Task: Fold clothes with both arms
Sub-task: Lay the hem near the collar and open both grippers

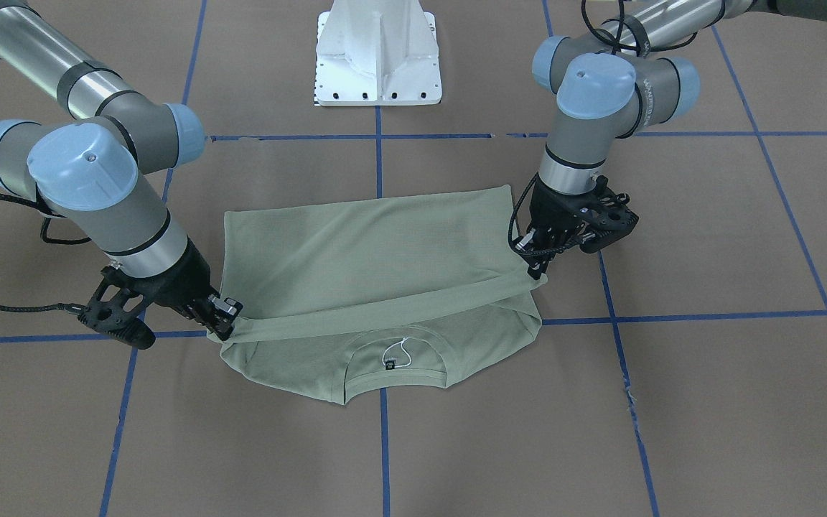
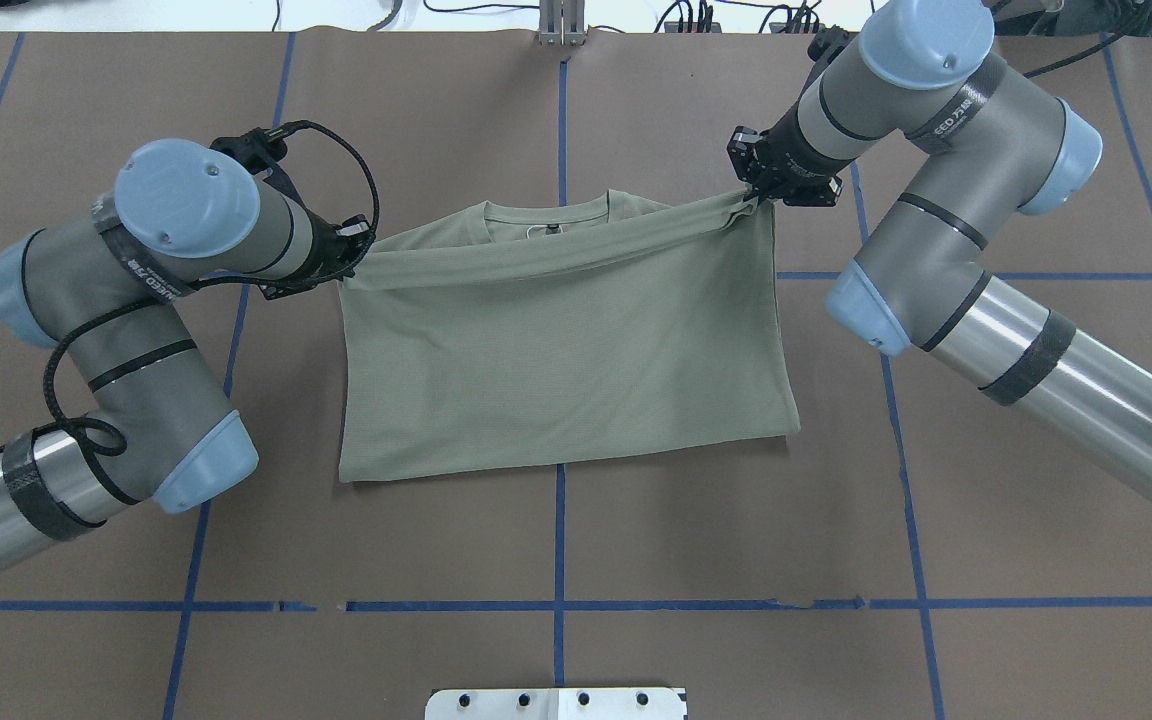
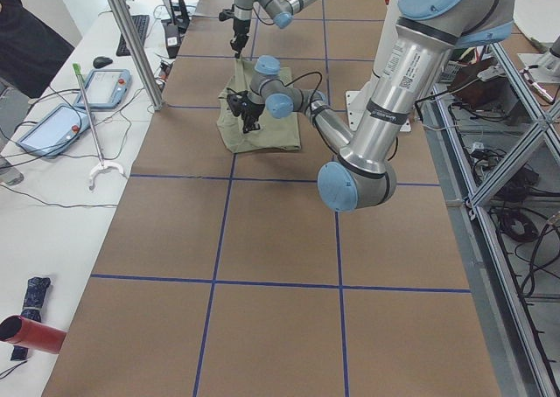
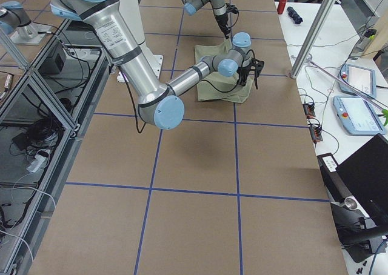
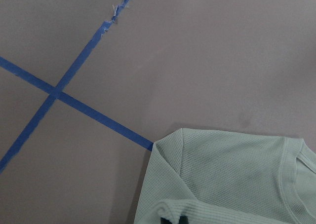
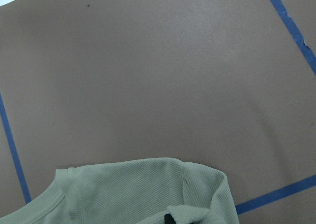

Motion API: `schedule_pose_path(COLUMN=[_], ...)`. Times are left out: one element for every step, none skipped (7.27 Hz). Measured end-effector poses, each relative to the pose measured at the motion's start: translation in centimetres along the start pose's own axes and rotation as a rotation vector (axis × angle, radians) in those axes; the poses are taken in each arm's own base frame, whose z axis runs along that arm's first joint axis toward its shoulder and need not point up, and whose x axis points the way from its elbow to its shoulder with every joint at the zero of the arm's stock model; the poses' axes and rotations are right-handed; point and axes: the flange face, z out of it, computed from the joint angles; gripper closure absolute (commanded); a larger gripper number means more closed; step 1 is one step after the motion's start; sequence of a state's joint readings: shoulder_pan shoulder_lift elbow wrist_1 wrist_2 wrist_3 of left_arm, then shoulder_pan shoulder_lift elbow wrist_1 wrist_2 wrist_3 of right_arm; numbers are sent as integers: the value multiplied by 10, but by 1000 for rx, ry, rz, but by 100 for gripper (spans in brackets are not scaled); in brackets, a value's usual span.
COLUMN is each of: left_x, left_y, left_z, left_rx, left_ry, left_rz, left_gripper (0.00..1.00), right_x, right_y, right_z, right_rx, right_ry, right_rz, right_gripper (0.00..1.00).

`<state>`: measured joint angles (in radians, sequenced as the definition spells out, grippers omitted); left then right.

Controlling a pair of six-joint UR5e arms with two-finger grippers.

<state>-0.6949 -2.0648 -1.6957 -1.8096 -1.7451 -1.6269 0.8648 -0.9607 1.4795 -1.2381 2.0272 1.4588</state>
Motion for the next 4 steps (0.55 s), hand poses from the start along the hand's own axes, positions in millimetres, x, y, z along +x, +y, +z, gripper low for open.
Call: schedule_pose_path(left_x=[3, 4, 3, 1], left_y=[-2, -8, -18, -27], left_z=[5, 8, 12, 15], left_rx=[4, 11, 26, 46], left_ry=[-4, -4, -5, -9], left_rz=[-2, -7, -14, -20], left_gripper=[100, 100, 100, 100], right_x=[-1, -2, -3, -3], right_y=[0, 1, 1, 1], right_z=[1, 1, 1, 1], right_rx=[0, 0, -1, -1], right_ry=[-1, -3, -3, -3], right_rz=[-1, -3, -3, -3], right_gripper=[100, 100, 100, 100])
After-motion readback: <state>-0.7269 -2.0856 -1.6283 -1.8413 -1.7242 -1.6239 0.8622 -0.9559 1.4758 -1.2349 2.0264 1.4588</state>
